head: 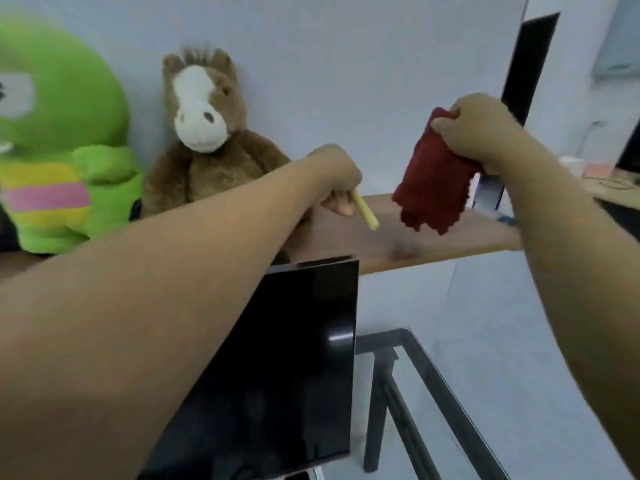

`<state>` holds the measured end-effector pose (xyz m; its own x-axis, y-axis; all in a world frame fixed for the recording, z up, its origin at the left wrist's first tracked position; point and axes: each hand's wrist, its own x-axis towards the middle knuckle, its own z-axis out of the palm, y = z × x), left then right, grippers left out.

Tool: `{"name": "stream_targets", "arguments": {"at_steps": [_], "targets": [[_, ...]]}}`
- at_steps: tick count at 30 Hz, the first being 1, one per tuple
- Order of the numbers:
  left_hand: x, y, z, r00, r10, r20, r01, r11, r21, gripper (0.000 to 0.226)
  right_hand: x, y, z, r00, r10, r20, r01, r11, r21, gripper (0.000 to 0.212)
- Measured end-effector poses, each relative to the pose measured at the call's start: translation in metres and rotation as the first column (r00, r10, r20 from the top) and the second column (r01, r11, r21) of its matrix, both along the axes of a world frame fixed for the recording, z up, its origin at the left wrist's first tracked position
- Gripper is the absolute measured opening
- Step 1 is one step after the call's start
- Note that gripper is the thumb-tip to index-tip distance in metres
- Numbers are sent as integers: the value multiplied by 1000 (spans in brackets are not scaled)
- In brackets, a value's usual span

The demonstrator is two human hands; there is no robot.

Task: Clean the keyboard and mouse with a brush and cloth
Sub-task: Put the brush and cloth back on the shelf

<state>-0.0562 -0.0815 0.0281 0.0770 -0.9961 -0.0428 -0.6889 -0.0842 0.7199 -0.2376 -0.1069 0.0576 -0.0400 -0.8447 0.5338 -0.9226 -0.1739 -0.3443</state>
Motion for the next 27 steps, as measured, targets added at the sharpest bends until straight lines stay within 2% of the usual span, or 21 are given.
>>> {"name": "stream_targets", "arguments": {"at_steps": [2, 4, 5, 7, 9, 12, 16, 19, 22, 24, 27], "targets": [[22, -14, -11, 998, 63, 10, -63, 997, 45, 32, 22, -15, -3, 967, 125, 221, -142, 988, 64, 33], [33, -25, -28, 996, 91, 22, -93, 990, 105, 29, 35, -30, -20, 858, 191, 477, -294, 944, 150, 24], [36, -28, -36, 995, 94, 24, -96, 987, 128, 27, 38, -38, -33, 811, 182, 556, -339, 921, 193, 22], [37, -32, -48, 996, 88, 17, -90, 984, 153, 27, 38, -52, -61, 803, 122, 583, -346, 892, 290, 26], [36, -35, -55, 997, 70, 25, -73, 982, 172, 28, 29, -63, -85, 871, 96, 482, -284, 899, 334, 25], [33, -39, -58, 998, 48, 26, -52, 978, 204, 30, 13, -74, -106, 973, 71, 218, -141, 933, 330, 27], [27, -45, -60, 998, 52, 35, -58, 977, 207, 31, 6, -77, -116, 998, 32, -55, -17, 966, 260, 32], [24, -49, -61, 994, -13, 113, -15, 969, 245, 23, 10, -63, -120, 975, 156, -160, -133, 980, 150, 50], [24, -51, -59, 985, -14, 171, -18, 983, 183, 15, 23, -54, -125, 919, 370, -136, -304, 885, 354, 62], [23, -52, -59, 983, -1, 181, -29, 986, 165, 24, 31, -50, -129, 885, 420, -200, -277, 820, 500, 64], [19, -51, -59, 991, 26, 133, -56, 972, 228, 31, 36, -42, -131, 855, 449, -259, -244, 790, 563, 64]]}}
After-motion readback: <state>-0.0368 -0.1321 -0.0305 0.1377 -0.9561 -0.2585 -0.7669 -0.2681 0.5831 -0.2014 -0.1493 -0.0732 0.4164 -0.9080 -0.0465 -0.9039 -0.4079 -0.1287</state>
